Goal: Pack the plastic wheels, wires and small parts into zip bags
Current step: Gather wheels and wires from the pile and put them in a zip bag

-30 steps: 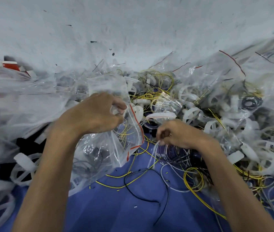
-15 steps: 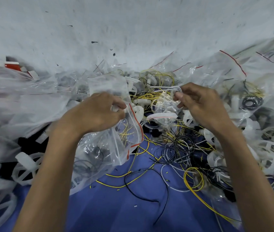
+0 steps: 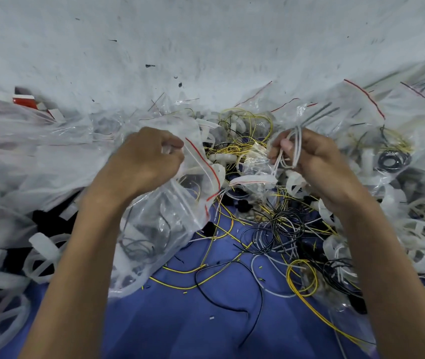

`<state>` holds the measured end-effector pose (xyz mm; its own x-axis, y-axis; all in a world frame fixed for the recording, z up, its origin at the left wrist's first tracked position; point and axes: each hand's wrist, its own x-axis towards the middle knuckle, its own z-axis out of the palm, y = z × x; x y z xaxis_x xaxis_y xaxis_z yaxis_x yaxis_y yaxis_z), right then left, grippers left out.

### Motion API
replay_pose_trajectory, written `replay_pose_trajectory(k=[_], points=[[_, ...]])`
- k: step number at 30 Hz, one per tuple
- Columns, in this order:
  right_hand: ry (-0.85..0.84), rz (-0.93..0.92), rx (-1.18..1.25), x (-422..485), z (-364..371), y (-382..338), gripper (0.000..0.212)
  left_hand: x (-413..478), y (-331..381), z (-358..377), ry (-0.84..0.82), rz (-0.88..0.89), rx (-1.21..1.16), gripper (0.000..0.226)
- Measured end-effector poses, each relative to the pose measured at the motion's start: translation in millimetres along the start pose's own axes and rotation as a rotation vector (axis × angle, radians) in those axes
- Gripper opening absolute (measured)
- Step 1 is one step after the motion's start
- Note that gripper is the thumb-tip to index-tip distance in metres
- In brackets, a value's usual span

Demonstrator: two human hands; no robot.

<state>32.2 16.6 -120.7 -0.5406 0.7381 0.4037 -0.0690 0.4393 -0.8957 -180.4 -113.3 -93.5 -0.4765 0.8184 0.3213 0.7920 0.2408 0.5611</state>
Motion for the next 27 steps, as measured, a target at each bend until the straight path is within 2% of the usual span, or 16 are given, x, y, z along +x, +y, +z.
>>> replay_pose_trajectory(k=[2, 5, 7, 9, 11, 12, 16, 17, 18, 19, 21, 23, 27], points=[[-0.081, 0.001, 0.191, -3.1, 4.9, -6.6, 0.014, -1.7, 5.2, -1.6, 0.059, -0.038, -0.074, 0.032], [-0.302, -0.002, 0.288, -7.4, 17.3, -13.9, 0.013, -9.0, 20.9, 0.2, 0.014, -0.064, -0.187, 0.032], [-0.44, 0.028, 0.174, -9.8, 24.8, -12.0, 0.017, -16.1, 34.5, 3.9, -0.083, -0.039, -0.318, 0.026], [-0.531, 0.096, -0.043, -11.7, 28.9, -8.1, 0.019, -23.6, 45.8, 7.0, -0.257, 0.008, -0.54, 0.02], [-0.602, 0.186, -0.17, -11.8, 27.5, -2.2, 0.024, -26.7, 49.1, 8.4, -0.416, 0.031, -0.736, 0.024], [-0.634, 0.221, -0.195, -12.4, 25.5, -0.6, 0.026, -25.5, 47.1, 7.5, -0.431, 0.037, -0.752, 0.026], [-0.713, 0.295, -0.171, -14.8, 14.5, -1.4, 0.037, -14.0, 25.5, 3.6, -0.316, 0.057, -0.529, 0.028], [-0.735, 0.289, -0.175, -15.1, 12.3, -2.3, 0.032, -11.1, 19.6, 3.8, -0.323, 0.057, -0.432, 0.025], [-0.762, 0.277, -0.179, -15.5, 11.3, -3.4, 0.022, -8.9, 14.2, 5.0, -0.363, 0.06, -0.332, 0.023], [-0.789, 0.265, -0.174, -14.9, 11.1, -2.2, 0.022, -7.9, 10.0, 6.6, -0.428, 0.072, -0.238, 0.023], [-0.808, 0.275, -0.174, -13.9, 14.5, -2.4, 0.037, -7.2, 5.5, 11.2, -0.581, 0.118, -0.091, 0.027], [-0.83, 0.284, -0.223, -12.5, 17.0, -2.5, 0.048, -10.8, 8.0, 14.3, -0.698, 0.154, -0.045, 0.028], [-0.879, 0.303, -0.411, -13.7, 22.0, -7.4, 0.027, -15.8, 18.5, 21.6, -0.702, 0.242, -0.124, 0.017]])
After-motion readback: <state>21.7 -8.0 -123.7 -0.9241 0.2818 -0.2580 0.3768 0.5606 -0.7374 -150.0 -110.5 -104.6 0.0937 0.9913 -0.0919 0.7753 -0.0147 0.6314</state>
